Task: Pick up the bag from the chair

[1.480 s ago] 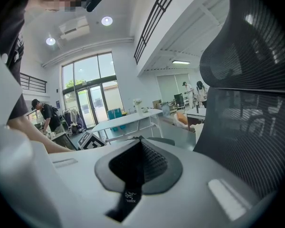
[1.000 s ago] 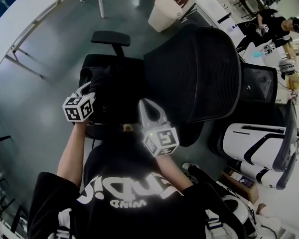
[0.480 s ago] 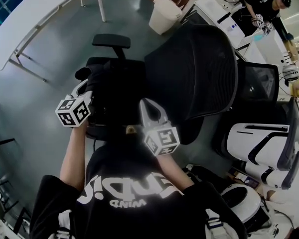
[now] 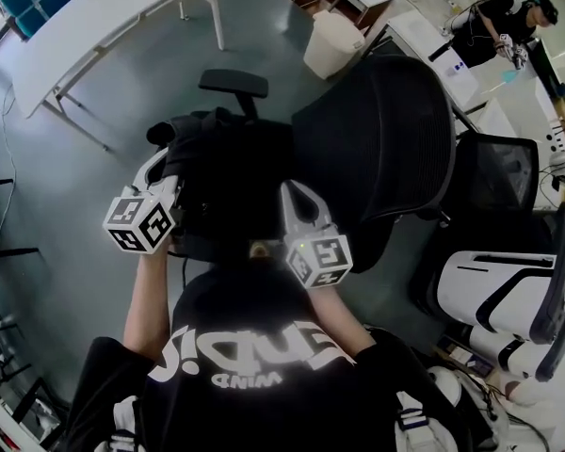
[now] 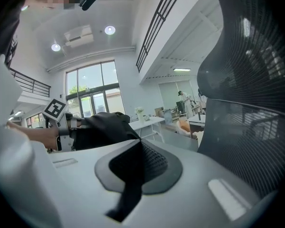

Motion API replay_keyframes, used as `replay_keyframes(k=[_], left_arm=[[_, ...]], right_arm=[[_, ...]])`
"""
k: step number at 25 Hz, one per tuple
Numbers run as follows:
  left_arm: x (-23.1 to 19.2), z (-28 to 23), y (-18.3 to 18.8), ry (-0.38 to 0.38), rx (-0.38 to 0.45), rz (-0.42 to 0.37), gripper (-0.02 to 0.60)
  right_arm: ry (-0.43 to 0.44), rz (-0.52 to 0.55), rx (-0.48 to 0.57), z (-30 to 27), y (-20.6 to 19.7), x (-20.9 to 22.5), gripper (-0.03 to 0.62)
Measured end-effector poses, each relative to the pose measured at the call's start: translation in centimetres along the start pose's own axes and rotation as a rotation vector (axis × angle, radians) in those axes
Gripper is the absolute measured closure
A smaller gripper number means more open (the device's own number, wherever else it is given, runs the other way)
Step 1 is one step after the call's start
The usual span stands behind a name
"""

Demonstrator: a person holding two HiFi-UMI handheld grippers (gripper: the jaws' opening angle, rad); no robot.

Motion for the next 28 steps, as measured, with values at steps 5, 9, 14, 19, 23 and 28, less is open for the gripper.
replay_keyframes(k=[5, 9, 14, 19, 23, 28], left_arm=[[1.3, 2.2, 0.9, 0.049, 0.037, 0.022, 0.557], [2.2, 4.0, 1.1, 0.088, 0.058, 0.048, 0.557], [2.2, 6.7, 1.5, 0.124, 0.073, 0.060, 0.557], [2.7, 10.0, 1.1, 0.131, 0.101, 0.054, 0.557], [2.9, 12.5, 0.5, 0.114, 0.115, 0.055, 0.557], [3.6, 16.2, 0.4, 0.080, 0.131, 0.041, 0.558]], right_arm=[[0.056, 0.007, -0.011, 1.0, 0.1, -0.5, 0.592], [0.113, 0.010, -0.039, 1.4, -0.4, -1.0, 0.592], [0.164, 0.009, -0.076, 1.1, -1.2, -2.2, 0.592], [0.182, 0.022, -0.094, 2.1, -2.8, -3.6, 0.592], [0.170, 0.024, -0.094, 3.8, -4.4, -5.2, 0.592], [0.140, 0.014, -0.090, 7.0, -6.6, -8.0, 0.592]])
Point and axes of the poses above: the fingertips, and each gripper's own axes: z backward along the fingers, x to its right, y out of its top, the point moved 7 cm from there along z, backward along the fingers, and after that the axes turned 8 degrees about -z, right-handed, at the moved point
